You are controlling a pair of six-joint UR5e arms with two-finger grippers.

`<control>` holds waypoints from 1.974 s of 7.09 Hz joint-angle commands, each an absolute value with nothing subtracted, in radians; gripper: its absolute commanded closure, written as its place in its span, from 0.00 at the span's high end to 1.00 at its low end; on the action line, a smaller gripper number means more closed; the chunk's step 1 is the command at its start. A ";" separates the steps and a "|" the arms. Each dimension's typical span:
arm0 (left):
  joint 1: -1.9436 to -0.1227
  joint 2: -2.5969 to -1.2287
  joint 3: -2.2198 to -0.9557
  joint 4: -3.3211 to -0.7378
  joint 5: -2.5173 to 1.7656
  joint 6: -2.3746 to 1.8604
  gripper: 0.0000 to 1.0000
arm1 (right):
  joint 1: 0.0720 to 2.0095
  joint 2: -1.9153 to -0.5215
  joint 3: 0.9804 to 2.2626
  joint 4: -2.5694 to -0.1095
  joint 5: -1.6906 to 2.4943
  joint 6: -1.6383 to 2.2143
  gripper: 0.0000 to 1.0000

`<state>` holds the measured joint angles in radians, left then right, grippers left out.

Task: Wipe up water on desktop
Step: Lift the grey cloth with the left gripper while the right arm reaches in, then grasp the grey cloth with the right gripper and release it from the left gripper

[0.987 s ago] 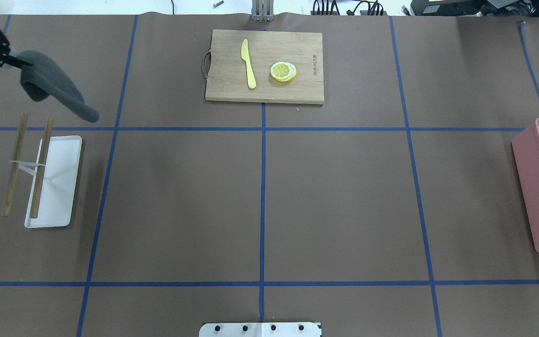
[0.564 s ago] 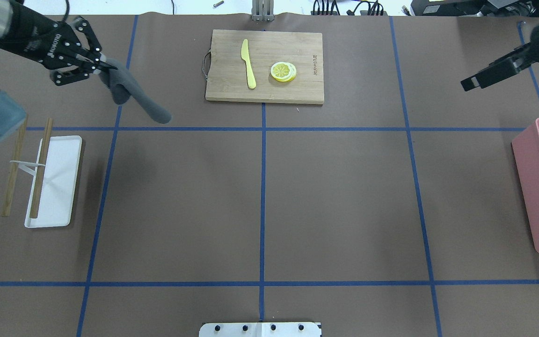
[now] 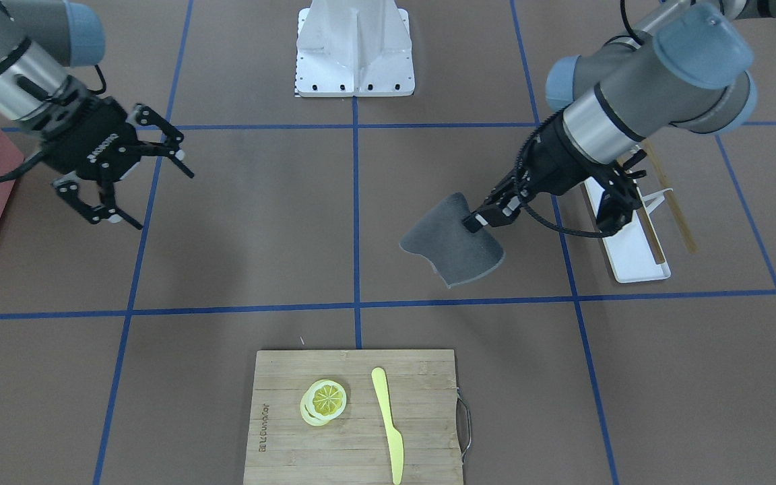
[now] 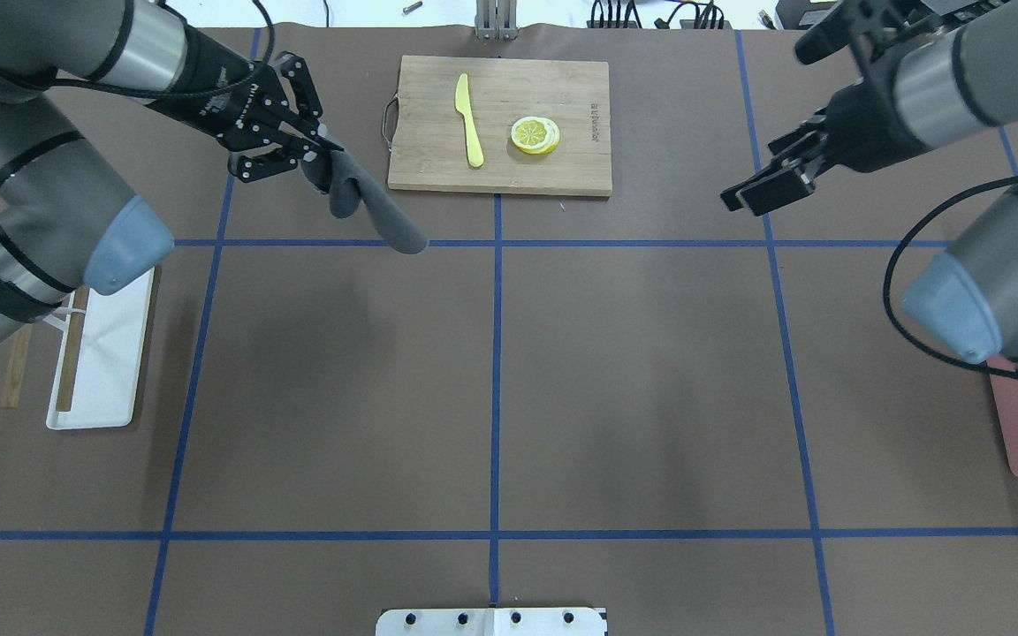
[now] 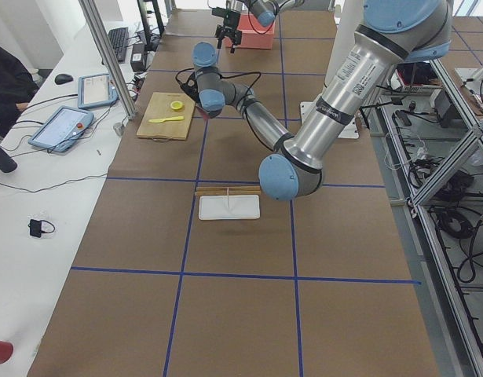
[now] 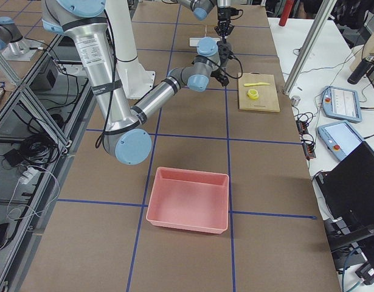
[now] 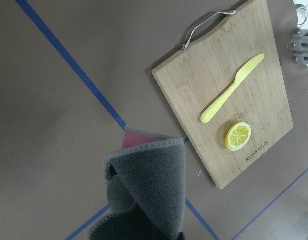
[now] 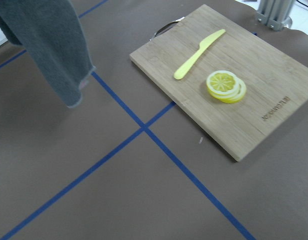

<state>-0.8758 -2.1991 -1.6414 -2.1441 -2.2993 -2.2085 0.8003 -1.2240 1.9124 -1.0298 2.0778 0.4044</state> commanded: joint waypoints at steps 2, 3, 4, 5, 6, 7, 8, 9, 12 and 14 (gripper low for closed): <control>-0.787 -2.259 -1.635 -2.122 -2.263 -2.256 0.00 | 0.651 -1.200 1.921 -0.966 1.951 0.460 1.00; -0.767 -2.316 -1.628 -2.062 -2.263 -2.275 0.00 | 0.638 -1.192 1.927 -0.965 1.951 0.463 1.00; -0.755 -2.350 -1.620 -2.028 -2.263 -2.278 0.00 | 0.632 -1.187 1.934 -0.966 1.942 0.463 1.00; -0.730 -2.367 -1.618 -2.028 -2.263 -2.295 0.00 | 0.621 -1.181 1.931 -0.966 1.928 0.463 1.00; -0.724 -2.412 -1.589 -2.028 -2.264 -2.339 0.00 | 0.615 -1.178 1.930 -0.966 1.925 0.463 1.00; -0.723 -2.434 -1.569 -2.028 -2.264 -2.355 0.00 | 0.612 -1.178 1.930 -0.966 1.925 0.463 0.99; -0.712 -2.436 -1.569 -2.026 -2.264 -2.362 0.00 | 0.606 -1.178 1.930 -0.968 1.911 0.463 0.99; -0.703 -2.439 -1.569 -2.026 -2.263 -2.364 0.00 | 0.600 -1.178 1.930 -0.966 1.902 0.465 0.95; -0.686 -2.436 -1.568 -2.026 -2.241 -2.364 0.00 | 0.600 -1.180 1.931 -0.966 1.902 0.514 0.46; -0.681 -2.434 -1.566 -2.026 -2.229 -2.364 0.00 | 0.600 -1.180 1.933 -0.963 1.905 0.561 0.00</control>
<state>-0.6834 -2.4351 -1.5668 -2.0264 -2.2380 -2.3639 0.5999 -1.1794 1.9316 -0.9657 1.9041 0.5331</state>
